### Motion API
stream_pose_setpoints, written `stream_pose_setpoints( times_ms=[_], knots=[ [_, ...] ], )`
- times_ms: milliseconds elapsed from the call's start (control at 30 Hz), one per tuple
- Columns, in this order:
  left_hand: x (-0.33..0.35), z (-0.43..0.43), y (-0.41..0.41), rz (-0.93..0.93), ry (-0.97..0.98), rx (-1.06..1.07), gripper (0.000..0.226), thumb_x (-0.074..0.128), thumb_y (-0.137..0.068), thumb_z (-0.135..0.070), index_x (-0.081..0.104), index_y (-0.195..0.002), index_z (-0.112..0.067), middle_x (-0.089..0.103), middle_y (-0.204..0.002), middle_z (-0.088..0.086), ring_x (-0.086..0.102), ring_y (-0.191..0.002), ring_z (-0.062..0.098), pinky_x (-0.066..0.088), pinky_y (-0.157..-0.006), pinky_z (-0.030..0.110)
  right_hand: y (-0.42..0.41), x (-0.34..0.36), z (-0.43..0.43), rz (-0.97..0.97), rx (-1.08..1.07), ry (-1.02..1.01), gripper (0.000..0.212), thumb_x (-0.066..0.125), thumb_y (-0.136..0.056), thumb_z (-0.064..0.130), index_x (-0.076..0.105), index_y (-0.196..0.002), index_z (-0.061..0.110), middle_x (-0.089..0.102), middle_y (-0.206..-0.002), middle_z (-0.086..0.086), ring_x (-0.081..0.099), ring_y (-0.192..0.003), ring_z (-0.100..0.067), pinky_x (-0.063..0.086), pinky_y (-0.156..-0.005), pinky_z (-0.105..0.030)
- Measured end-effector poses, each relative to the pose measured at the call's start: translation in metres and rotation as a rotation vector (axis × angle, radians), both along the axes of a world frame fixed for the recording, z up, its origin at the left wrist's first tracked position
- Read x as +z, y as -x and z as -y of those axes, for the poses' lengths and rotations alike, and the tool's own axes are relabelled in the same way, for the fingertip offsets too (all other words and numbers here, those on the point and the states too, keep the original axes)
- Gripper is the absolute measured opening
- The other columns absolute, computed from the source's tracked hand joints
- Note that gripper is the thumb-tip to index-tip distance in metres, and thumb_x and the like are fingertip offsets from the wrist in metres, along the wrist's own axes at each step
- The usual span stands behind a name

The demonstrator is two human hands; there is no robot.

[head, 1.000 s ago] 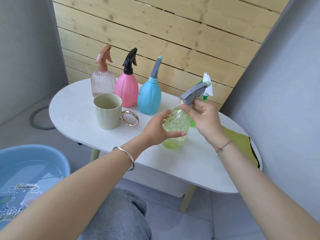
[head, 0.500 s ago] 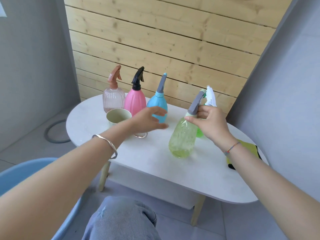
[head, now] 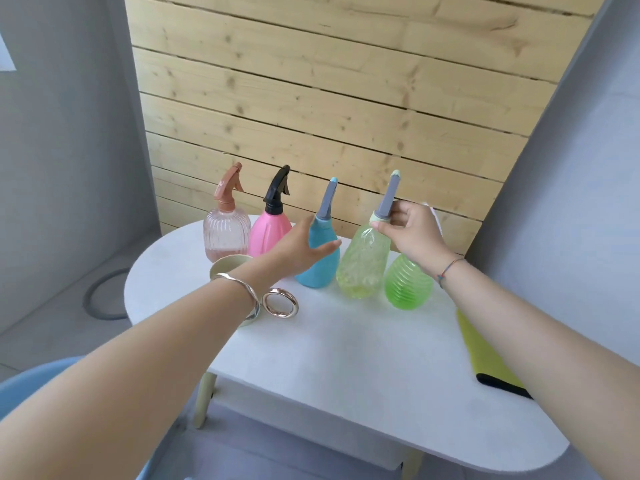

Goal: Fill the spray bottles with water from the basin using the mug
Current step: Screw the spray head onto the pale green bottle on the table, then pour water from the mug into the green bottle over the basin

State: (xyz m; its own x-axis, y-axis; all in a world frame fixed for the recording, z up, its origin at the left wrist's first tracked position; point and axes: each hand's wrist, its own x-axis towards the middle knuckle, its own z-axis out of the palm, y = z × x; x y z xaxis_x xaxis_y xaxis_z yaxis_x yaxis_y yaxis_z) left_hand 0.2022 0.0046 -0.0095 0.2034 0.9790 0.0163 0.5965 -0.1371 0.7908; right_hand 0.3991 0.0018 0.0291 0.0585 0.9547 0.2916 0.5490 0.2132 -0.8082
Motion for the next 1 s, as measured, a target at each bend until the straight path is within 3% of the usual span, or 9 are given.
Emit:
stream_pose_setpoints(
  times_ms=[167,333,500,600,733,867,933,1000],
  knots=[
    [-0.008,-0.001,0.0,0.004,-0.038,-0.011,0.075,0.057,-0.093,-0.047,0.023,-0.152,-0.015,0.039,-0.149,0.007,0.043,-0.131,0.023,0.036,-0.091,0.025,-0.002,-0.013,-0.012,-0.022,0.011,0.04,0.02,0.07,-0.083,0.008,0.063,-0.101,0.008,0.066,-0.093,-0.004,0.062,-0.086,-0.015,0.049,-0.074,-0.021],
    [-0.011,-0.002,-0.001,0.014,-0.058,-0.009,0.076,0.059,-0.092,-0.047,0.023,-0.152,-0.015,0.038,-0.151,0.006,0.038,-0.136,0.021,0.032,-0.093,0.022,-0.002,-0.014,-0.02,-0.041,0.041,0.06,0.023,0.069,-0.084,0.007,0.063,-0.106,0.005,0.067,-0.098,-0.007,0.063,-0.091,-0.017,0.052,-0.085,-0.031],
    [-0.011,0.0,-0.002,0.026,-0.066,0.004,0.075,0.058,-0.093,-0.046,0.024,-0.152,-0.014,0.037,-0.152,0.006,0.037,-0.138,0.021,0.029,-0.093,0.02,-0.004,-0.019,-0.022,-0.051,0.036,0.029,0.024,0.069,-0.084,0.009,0.064,-0.108,0.008,0.068,-0.104,-0.006,0.063,-0.094,-0.015,0.052,-0.085,-0.026],
    [-0.013,0.002,-0.003,0.04,-0.082,0.017,0.075,0.058,-0.093,-0.045,0.024,-0.152,-0.013,0.037,-0.153,0.006,0.036,-0.139,0.02,0.028,-0.092,0.019,-0.004,-0.019,-0.02,-0.035,0.04,0.015,0.026,0.07,-0.083,0.01,0.064,-0.109,0.012,0.068,-0.111,-0.004,0.062,-0.106,-0.016,0.049,-0.097,-0.033],
    [-0.015,0.008,-0.011,0.111,-0.134,0.092,0.076,0.059,-0.093,-0.044,0.022,-0.153,-0.014,0.036,-0.154,0.005,0.035,-0.14,0.02,0.033,-0.099,0.025,-0.011,-0.015,-0.005,0.167,-0.002,-0.036,0.048,0.073,-0.081,0.02,0.055,-0.126,0.016,0.058,-0.129,0.005,0.05,-0.122,-0.011,0.04,-0.104,-0.03],
    [-0.018,0.017,-0.024,0.185,-0.294,0.176,0.074,0.06,-0.092,-0.045,0.027,-0.151,-0.014,0.04,-0.151,0.002,0.035,-0.139,0.017,0.028,-0.101,0.022,-0.028,-0.02,0.023,0.31,-0.061,-0.338,0.055,0.073,-0.081,0.026,0.051,-0.131,0.021,0.049,-0.138,0.008,0.043,-0.128,-0.011,0.03,-0.105,-0.021],
    [-0.019,0.021,-0.032,0.226,-0.349,0.186,0.076,0.061,-0.091,-0.045,0.026,-0.151,-0.014,0.036,-0.153,-0.001,0.03,-0.141,0.013,0.023,-0.105,0.018,-0.039,-0.029,0.025,0.33,-0.13,-0.423,0.07,0.077,-0.077,0.024,0.042,-0.138,0.019,0.036,-0.149,0.003,0.032,-0.138,-0.013,0.025,-0.112,-0.027],
    [-0.021,0.024,-0.037,0.268,-0.391,0.242,0.079,0.062,-0.091,-0.044,0.023,-0.152,-0.015,0.028,-0.157,-0.002,0.021,-0.145,0.011,0.018,-0.112,0.02,-0.05,-0.04,0.022,0.224,-0.251,-0.343,0.086,0.079,-0.074,0.024,0.03,-0.144,0.015,0.023,-0.155,-0.001,0.019,-0.143,-0.014,0.02,-0.116,-0.032]
  ],
)
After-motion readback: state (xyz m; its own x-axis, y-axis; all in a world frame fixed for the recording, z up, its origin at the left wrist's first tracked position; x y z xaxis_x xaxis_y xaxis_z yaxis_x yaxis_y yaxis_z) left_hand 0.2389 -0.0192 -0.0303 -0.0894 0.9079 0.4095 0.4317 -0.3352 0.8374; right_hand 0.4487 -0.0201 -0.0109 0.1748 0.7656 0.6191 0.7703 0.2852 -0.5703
